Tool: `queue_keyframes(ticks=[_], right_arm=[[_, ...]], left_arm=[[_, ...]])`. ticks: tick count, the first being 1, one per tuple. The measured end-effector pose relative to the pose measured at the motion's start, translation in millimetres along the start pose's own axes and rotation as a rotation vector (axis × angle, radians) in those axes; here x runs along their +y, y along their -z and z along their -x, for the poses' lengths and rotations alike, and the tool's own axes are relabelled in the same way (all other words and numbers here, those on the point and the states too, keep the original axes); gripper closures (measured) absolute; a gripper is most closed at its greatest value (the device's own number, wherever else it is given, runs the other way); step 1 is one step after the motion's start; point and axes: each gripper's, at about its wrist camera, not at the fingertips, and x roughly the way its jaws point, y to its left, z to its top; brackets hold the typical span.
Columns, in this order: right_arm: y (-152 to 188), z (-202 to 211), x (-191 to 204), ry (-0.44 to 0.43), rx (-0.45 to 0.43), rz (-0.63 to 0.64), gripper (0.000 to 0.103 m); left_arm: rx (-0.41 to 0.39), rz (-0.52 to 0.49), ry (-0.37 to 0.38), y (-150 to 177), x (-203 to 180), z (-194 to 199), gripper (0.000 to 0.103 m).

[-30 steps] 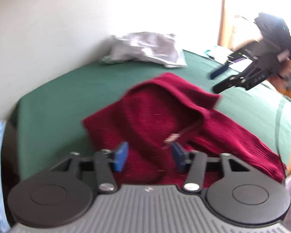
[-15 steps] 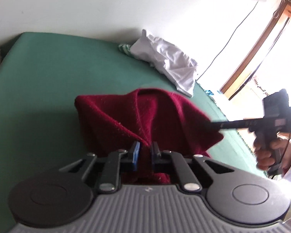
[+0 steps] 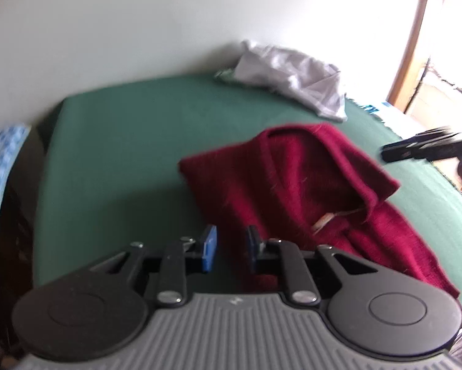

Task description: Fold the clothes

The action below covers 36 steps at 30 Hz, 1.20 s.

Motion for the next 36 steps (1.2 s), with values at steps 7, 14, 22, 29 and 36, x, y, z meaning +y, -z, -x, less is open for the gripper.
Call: queue_keyframes(ticks=[7,14,22,29,36], right_arm=[[11,-48,17,0.033,0.119,0.081,0.074],[-8,-37,29,0.056,0.018,0.112,0.074],[-38,-97,25,0.115,0.03,0.133,0.072],[-14,-64,46,0.078,0.068,0.289,0.07],[36,-46,58,-0.008,0.127,0.343,0.07]], left_arm=[[0.041,-0.044,0.056,13,-29,-47,0.085],[-0.032,-0.035,0.065,-22,-23,-32,0.079],[0.024,-0.058,0.015,-32,-19,-92,0.069],[-0.016,-0.138,0.036,-29,-32,-57,0.056],[0.022,-0.224,0.06,-4,-52,-69,0.054]])
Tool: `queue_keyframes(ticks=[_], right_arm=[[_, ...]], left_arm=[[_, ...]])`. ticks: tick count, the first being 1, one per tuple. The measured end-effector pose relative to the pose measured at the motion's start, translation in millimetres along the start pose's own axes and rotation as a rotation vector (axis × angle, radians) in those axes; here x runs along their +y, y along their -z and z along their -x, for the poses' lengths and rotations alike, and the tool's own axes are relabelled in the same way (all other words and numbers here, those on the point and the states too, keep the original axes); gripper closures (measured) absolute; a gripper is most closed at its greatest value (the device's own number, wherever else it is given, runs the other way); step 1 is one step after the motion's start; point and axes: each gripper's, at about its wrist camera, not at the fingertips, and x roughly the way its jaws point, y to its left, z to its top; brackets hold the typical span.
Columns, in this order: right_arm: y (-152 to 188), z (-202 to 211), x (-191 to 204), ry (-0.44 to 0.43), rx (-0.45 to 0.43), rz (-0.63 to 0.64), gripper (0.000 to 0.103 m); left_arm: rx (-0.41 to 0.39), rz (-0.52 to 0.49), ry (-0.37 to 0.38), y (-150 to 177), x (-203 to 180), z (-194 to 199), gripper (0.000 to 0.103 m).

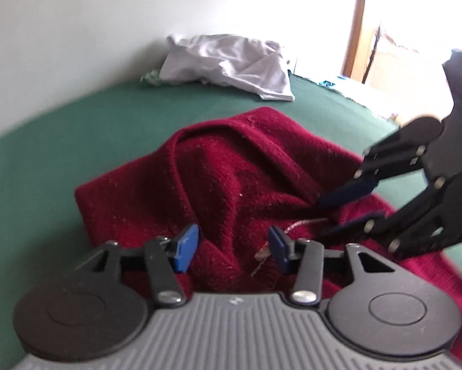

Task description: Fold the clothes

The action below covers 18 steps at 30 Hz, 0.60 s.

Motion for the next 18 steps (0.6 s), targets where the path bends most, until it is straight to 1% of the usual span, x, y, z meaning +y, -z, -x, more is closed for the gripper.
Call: queue_keyframes(ticks=[1,3,5,6,7,8,10,12,13,14,15,16,18], right_arm=[[2,2,-1,-0.005,0.008,-0.013,0.07],[0,10,-4,-0.022,0.03,-0.055,0.069],[2,15,-4,-0.023,0.051,-0.067,0.069],[4,15,-2,-0.022,0.056,-0.065,0.069],[5,18,-1,-0.015,0.046,-0.076,0.069],[4,24,-3,-0.005,0.023,-0.114,0.069],[8,44,-11,0.026,-0.08,-0.237,0.069],[14,57,-19,0.09,-0.14,-0.338,0.067],[20,57,-23,0.106,-0.136,-0.391,0.064],[30,50,-27,0.093,-0.097,-0.445,0.064],[40,42,-31,0.072,-0.05,-0.499,0.067],[48,40,-31,0.073,-0.041,-0.535,0.072],[51,53,-22,0.116,-0.082,-0.55,0.072]], left_arm=[[0.006,0.004,0.013,-3,-1,3,0.054],[-0.008,0.032,0.056,-6,1,12,0.053],[-0.014,0.035,0.074,-4,0,17,0.041],[-0.008,0.027,0.072,-1,-2,16,0.039],[0.002,0.021,0.062,2,-3,16,0.044],[0.007,0.023,0.052,3,-3,17,0.046],[0.001,0.038,0.046,4,-2,23,0.046],[0.0,0.077,0.07,9,1,26,0.045],[0.003,0.089,0.08,12,1,25,0.043],[0.008,0.094,0.087,16,1,22,0.042],[0.012,0.089,0.081,18,-1,19,0.042],[0.011,0.076,0.069,18,-3,19,0.042],[-0.005,0.087,0.093,15,-4,26,0.041]])
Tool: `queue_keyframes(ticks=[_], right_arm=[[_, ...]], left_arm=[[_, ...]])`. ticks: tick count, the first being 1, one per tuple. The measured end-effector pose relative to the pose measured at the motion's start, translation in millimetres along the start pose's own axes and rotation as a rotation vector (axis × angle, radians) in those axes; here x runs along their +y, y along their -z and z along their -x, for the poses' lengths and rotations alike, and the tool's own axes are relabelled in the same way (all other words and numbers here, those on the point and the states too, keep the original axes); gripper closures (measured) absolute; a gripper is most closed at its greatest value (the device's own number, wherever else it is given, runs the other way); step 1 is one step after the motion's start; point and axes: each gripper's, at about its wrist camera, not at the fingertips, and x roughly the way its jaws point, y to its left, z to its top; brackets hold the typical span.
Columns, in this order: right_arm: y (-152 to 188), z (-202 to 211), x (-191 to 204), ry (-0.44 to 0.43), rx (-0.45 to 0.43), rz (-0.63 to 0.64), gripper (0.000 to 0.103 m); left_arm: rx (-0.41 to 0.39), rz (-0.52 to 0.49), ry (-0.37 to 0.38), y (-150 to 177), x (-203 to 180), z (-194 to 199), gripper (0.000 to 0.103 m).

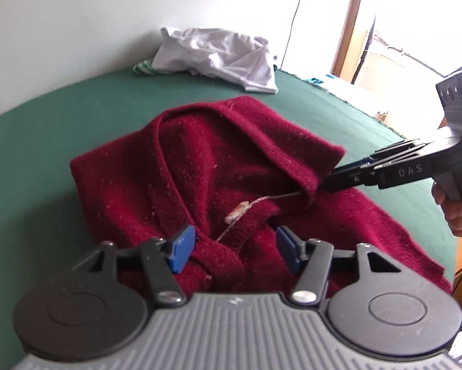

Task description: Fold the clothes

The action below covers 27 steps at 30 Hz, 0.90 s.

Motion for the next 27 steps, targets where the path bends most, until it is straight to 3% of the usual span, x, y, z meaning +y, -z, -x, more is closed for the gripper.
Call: queue_keyframes(ticks=[3,5,9,13,19,22,27], right_arm=[[0,20,14,0.021,-0.132,0.045,0.067],[-1,16,19,0.044,-0.159,0.034,0.055],[-6,-10,13,0.102,-0.053,0.023,0.054],[0,26,9,0.026,-0.044,0.018,0.055],[42,71,-4,-0.057,0.057,0.113,0.055],[63,85,-9,-0.093,0.112,0.121,0.055],[93,88,-18,-0.2,0.181,0.072,0.055]], left_arm=[[0.009,0.024,0.017,1,1,-1,0.034],[0.013,0.015,0.004,4,-1,-6,0.034],[0.03,0.015,-0.036,2,-10,-1,0.035],[-0.008,0.041,-0.101,13,-16,42,0.034],[0.021,0.244,-0.148,68,-42,94,0.033],[0.068,0.303,-0.192,91,-67,94,0.033],[0.076,0.467,-0.169,111,-93,88,0.032]])
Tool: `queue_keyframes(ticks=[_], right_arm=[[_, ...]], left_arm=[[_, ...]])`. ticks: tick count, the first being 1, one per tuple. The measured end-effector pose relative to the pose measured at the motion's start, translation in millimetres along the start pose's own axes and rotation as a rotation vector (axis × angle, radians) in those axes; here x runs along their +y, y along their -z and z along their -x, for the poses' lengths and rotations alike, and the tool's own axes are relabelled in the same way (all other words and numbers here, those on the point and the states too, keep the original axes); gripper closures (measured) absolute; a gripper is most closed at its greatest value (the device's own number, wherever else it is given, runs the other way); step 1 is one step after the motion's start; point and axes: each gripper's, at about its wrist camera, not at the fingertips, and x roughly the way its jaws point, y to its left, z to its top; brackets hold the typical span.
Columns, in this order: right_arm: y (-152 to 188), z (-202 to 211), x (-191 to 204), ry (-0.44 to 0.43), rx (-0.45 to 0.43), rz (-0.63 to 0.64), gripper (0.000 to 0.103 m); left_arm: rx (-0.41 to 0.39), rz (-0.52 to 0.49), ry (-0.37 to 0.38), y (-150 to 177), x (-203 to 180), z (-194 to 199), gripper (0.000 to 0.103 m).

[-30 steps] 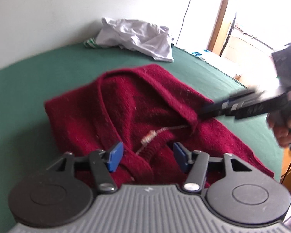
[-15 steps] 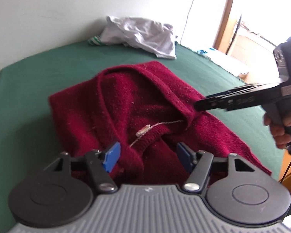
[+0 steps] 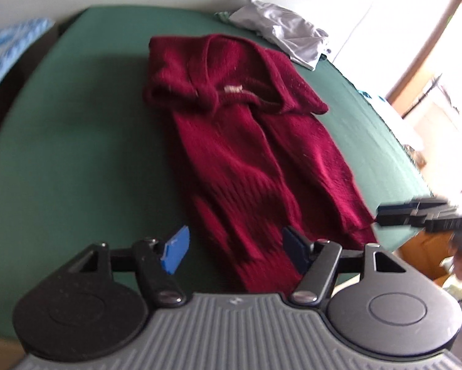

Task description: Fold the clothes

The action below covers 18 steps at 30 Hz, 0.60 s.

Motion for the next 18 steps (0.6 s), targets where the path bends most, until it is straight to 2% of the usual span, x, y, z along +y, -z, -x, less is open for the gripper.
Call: queue_keyframes(ticks=[4,8,12,18], right_arm=[[11,-2,0,-0.062,-0.016,-0.027,0.052],[17,-8,1,-0.136,-0.049,-0.074,0.052],[14,-15,3,-0.162,-0.071,-0.121,0.052],[8,-19,3,-0.167,-0.074,-0.139,0.053]], left_arm=[[0.025,0.125,0.046,19,-8,-5,0.026],[-0.037,0.214,0.071,33,-8,-4,0.016],[-0.073,0.321,0.111,28,2,-9,0.016],[-0.113,0.417,0.184,24,11,-18,0.027]])
